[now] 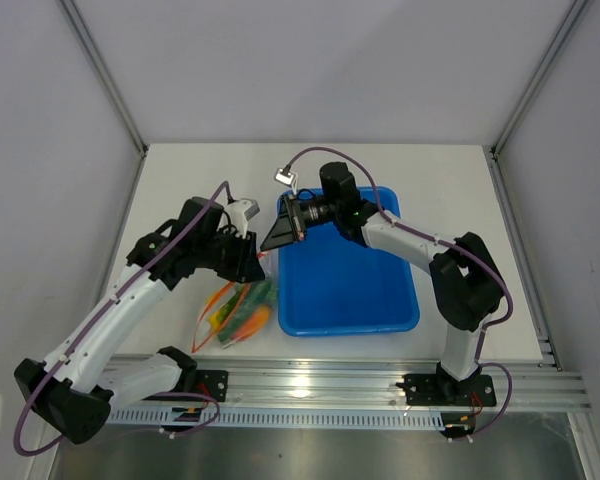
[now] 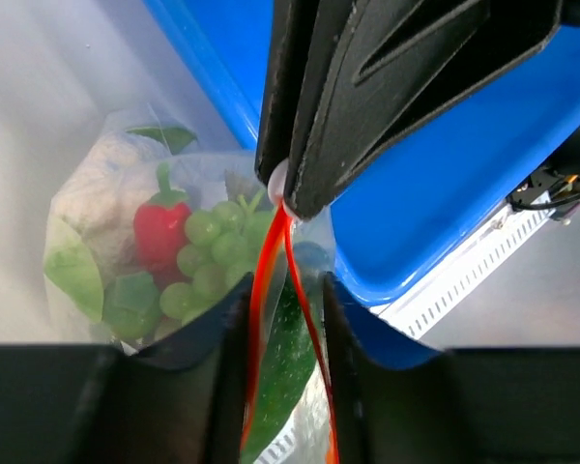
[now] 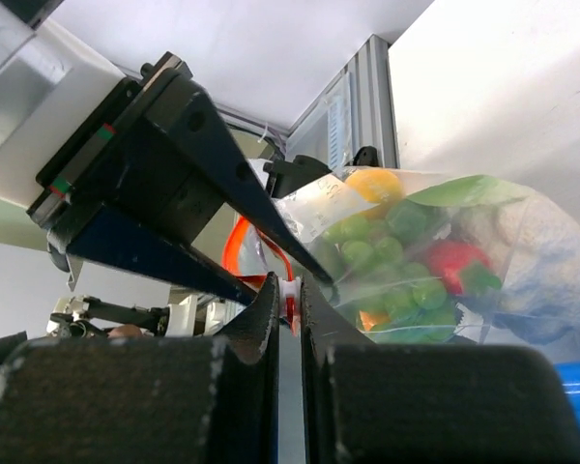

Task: Place the food in the zip-top bag and seal the zipper
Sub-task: Zip the zipper food storage bag at the center of the board.

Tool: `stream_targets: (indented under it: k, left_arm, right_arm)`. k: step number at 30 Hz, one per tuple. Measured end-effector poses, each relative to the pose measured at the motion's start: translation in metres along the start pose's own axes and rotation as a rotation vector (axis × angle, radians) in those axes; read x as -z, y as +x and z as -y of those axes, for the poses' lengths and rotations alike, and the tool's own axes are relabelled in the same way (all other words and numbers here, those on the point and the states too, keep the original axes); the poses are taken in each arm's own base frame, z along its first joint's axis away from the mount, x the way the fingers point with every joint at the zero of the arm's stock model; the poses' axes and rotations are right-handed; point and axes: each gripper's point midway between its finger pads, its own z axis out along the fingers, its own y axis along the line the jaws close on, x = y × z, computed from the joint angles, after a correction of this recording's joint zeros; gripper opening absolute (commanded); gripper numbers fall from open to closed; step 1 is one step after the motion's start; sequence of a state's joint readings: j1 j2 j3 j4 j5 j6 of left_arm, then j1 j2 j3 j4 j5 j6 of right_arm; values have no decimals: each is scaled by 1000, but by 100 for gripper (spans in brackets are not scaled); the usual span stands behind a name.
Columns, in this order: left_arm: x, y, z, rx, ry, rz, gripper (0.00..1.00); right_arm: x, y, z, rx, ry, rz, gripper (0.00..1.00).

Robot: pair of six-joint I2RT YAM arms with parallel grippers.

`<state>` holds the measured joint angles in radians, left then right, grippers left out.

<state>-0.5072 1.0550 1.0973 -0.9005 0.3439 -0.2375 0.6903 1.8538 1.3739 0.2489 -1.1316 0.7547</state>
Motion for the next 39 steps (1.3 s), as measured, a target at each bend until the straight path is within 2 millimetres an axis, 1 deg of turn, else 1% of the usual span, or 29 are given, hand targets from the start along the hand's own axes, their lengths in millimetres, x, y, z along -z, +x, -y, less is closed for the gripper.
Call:
stream_targets:
  k: [2, 3, 4, 5, 7, 9, 13, 17, 25, 33, 35, 39]
  left_arm:
    - [1, 1, 0, 3, -1, 2, 15]
    - [2, 2, 0, 6, -3, 3, 7]
    - [3, 2, 0, 7, -5, 4, 1]
    - [3, 2, 0, 10, -7, 5, 1]
    - [2, 5, -1, 11, -8, -3, 1]
    - [2, 7, -1, 14, -6, -11, 1]
    - [2, 8, -1, 27, -3, -18, 0]
    - [2, 8, -1, 39, 8, -20, 1]
    - [5, 6, -4, 88, 40, -19, 1]
    - [3, 7, -1, 104, 75, -34, 1]
    - [3, 7, 0, 105, 85, -36, 1]
    - [2, 8, 1, 107, 93, -41, 1]
  right_arm:
    - [0, 1, 0, -3, -2, -2, 1]
    - [0, 1, 0, -3, -2, -2, 13]
    - [0, 1, 0, -4, -3, -3, 21]
    - [0, 1, -1, -4, -4, -5, 29]
    - [0, 2, 0, 2, -2, -7, 38]
    - [0, 3, 1, 19, 0, -8, 41]
    - [2, 6, 4, 37, 11, -14, 43]
    - [5, 15, 6, 43, 15, -23, 44]
    - [7, 30, 9, 53, -19, -27, 41]
    - [5, 23, -7, 92, -86, -15, 41]
    - [4, 23, -8, 95, -98, -15, 41]
    - [0, 24, -4, 79, -114, -23, 37]
